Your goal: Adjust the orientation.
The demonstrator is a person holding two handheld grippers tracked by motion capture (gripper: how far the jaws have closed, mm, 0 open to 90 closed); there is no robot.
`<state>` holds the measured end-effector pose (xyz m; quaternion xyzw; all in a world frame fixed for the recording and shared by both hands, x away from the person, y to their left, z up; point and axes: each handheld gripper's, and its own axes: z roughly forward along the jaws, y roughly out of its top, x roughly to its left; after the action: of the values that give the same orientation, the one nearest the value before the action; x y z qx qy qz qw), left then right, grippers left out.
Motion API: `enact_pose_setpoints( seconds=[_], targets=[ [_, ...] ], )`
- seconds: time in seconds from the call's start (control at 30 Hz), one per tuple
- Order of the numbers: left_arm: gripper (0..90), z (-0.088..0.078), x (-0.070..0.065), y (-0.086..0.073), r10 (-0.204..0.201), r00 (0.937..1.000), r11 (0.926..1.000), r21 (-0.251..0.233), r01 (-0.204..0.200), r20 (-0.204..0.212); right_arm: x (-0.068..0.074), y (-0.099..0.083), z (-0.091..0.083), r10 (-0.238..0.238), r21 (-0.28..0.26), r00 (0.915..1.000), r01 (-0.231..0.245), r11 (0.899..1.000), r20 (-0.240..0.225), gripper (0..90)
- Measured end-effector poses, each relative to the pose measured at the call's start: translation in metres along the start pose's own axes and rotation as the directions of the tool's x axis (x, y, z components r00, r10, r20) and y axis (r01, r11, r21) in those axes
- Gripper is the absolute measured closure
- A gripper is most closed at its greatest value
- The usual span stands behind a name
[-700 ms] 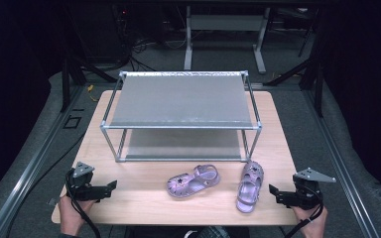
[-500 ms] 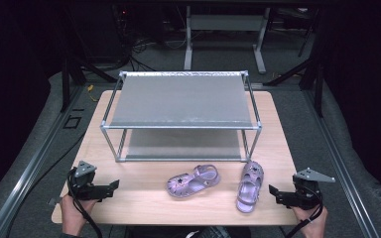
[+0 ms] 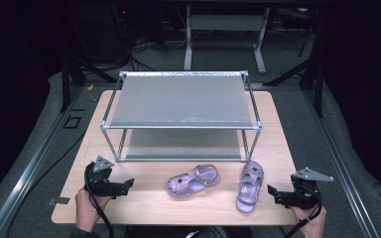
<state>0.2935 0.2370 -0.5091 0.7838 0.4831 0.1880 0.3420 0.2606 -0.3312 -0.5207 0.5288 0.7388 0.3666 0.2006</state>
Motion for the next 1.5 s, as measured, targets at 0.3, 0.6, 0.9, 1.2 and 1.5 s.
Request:
enact_pose_setpoints(
  seconds=[0.3,0.6,0.9,1.2,1.5],
  targets=[
    [0.0,0.016,-0.035,0.018,0.062,0.9953,0.9981,0.000,-0.062,0.075,0.000,-0.002,0.000,-0.001,0.013,1.0000,0.001,1.000,0.001,3.5],
    [0.1,0.035,-0.068,0.037,0.124,0.9803,0.9917,0.014,-0.128,0.154,0.000,-0.002,0.002,0.005,0.013,1.0000,-0.005,1.000,-0.006,5.1],
    [8.0,0.062,-0.112,0.056,0.188,0.9481,0.9791,0.028,-0.201,0.257,0.002,-0.002,0.005,0.001,0.019,0.9999,-0.001,1.000,-0.011,5.4],
    [35.3,0.079,-0.142,0.066,0.232,0.9139,0.9638,0.049,-0.262,0.333,-0.002,-0.005,0.002,0.011,0.020,0.9998,-0.010,1.000,-0.014,6.2],
    [50.9,0.079,-0.152,0.072,0.287,0.9085,0.9503,0.028,-0.310,0.303,-0.001,-0.003,0.005,0.007,0.023,0.9995,-0.006,1.000,-0.029,6.5]
  ],
)
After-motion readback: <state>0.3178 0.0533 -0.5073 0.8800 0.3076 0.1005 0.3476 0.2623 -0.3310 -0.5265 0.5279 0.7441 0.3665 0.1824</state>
